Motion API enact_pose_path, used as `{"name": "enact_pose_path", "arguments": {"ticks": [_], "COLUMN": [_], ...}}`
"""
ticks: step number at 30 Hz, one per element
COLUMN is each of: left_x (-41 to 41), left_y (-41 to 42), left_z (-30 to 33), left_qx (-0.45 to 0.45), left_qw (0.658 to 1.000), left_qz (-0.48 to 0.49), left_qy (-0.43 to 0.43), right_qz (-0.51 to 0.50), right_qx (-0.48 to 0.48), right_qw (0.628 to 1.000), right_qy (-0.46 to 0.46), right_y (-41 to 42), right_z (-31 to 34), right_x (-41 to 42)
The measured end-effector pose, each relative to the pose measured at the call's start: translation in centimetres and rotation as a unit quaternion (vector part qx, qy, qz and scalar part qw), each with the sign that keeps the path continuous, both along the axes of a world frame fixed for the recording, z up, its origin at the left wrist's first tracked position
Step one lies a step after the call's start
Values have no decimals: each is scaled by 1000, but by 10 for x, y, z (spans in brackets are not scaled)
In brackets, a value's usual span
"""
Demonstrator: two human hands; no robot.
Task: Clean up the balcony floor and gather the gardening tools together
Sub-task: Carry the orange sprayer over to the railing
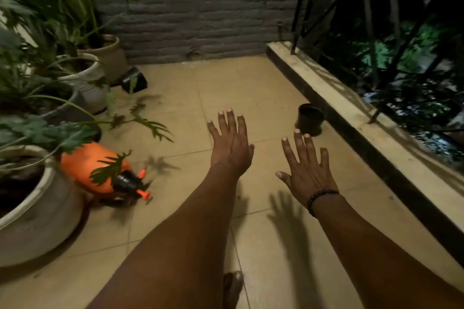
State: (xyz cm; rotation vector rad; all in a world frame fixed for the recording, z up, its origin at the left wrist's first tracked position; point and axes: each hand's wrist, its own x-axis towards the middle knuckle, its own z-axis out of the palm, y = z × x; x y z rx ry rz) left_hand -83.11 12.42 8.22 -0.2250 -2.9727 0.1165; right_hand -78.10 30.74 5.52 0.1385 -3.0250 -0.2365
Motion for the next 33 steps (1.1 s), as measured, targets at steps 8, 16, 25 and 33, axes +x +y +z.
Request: {"name": "enact_pose_path", "arguments": {"ticks": [8,16,25,33], "left_x": [9,2,-20,-41], "left_y": [-147,-210,-262,-264], "left_z": [-44,-73,-148,-168], "left_qx": [-47,-7,13,-60], "left_qw": [992,989,972,969], "left_qz": [90,144,143,150], "left_qy": [-79,-41,-186,-185], "right_qz": [117,171,197,147], "right_qx": [-58,-56,-121,-133], "right_qw": [991,982,968,979], "right_qy": [-35,-57,-101,-52], "right_y": [-108,-195,-232,-211], "right_z": [-25,-37,-83,-111], "right_x": [-31,-92,-107,-109]}}
